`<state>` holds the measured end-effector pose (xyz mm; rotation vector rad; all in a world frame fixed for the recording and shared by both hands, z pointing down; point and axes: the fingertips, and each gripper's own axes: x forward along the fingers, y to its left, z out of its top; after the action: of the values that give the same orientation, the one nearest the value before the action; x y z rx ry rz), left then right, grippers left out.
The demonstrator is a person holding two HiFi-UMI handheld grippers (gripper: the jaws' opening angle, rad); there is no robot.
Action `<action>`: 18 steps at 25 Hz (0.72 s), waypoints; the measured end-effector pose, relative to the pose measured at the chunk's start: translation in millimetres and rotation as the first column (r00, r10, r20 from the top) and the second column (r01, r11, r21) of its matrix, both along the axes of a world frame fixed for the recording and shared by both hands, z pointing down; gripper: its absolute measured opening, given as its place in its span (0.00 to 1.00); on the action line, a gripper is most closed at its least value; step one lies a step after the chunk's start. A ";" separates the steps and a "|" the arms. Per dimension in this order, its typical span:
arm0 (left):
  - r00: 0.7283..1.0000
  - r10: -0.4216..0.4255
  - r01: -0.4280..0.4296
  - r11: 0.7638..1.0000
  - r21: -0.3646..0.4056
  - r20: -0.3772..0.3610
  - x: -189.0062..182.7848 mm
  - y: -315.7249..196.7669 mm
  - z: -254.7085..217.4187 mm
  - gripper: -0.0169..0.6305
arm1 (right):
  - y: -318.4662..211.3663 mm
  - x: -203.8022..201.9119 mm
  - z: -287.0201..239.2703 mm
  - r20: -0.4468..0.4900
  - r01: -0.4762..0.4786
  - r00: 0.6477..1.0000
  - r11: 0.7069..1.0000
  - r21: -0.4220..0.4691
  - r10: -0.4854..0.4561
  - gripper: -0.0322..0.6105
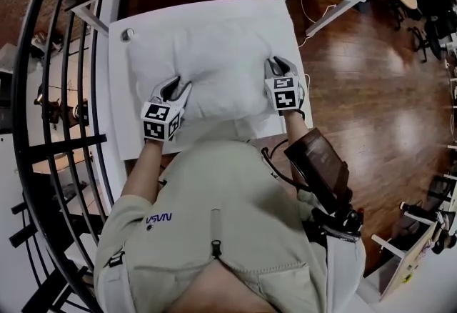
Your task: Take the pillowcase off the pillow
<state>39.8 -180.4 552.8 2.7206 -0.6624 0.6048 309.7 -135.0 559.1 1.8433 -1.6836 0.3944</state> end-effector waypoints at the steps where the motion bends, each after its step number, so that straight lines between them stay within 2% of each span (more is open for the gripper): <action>1: 1.000 -0.003 0.003 1.000 0.006 -0.009 -0.9 0.1 -1.5 0.26 | 0.7 2.5 1.1 0.016 -0.005 1.000 1.000 0.009 0.004 0.17; 4: 1.000 -0.011 0.012 1.000 0.019 -0.026 -4.0 -1.0 -7.0 0.29 | 2.6 10.0 -9.6 0.044 -0.025 0.999 0.999 0.035 0.024 0.20; 6: 0.999 -0.021 0.021 1.000 0.019 -0.037 -11.3 1.0 -15.3 0.31 | 9.0 11.8 -27.4 0.064 -0.072 0.996 0.994 0.081 0.067 0.23; 8: 0.997 -0.041 0.043 0.999 0.032 -0.068 -22.1 4.4 -33.0 0.30 | 18.6 8.5 -48.3 0.084 -0.121 0.990 0.981 0.149 0.109 0.24; 10: 0.992 -0.055 0.061 0.997 0.051 -0.113 -32.2 11.3 -53.6 0.27 | 28.5 -5.7 -56.3 0.096 -0.133 0.988 0.975 0.179 0.117 0.22; 12: 0.988 -0.055 0.063 0.997 0.053 -0.144 -38.1 20.5 -66.7 0.27 | 34.8 -30.2 -41.3 0.090 -0.101 0.992 0.984 0.145 0.088 0.20; 13: 0.987 -0.048 0.056 0.997 0.045 -0.151 -38.2 25.5 -68.2 0.27 | 36.2 -42.4 -28.3 0.074 -0.079 0.995 0.990 0.116 0.071 0.14; 14: 0.988 -0.037 0.042 0.999 0.034 -0.149 -36.4 30.8 -66.2 0.27 | 36.5 -52.7 -15.6 0.047 -0.062 0.997 0.994 0.090 0.058 0.10; 18: 0.994 0.001 0.001 1.000 0.024 -0.105 -23.1 43.1 -44.8 0.27 | 36.5 -70.3 5.3 -0.045 -0.049 0.998 0.998 0.035 0.051 0.05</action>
<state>16.6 -137.3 508.0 2.7523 -0.6477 0.4521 239.3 -98.5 564.3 1.9078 -1.6256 0.3433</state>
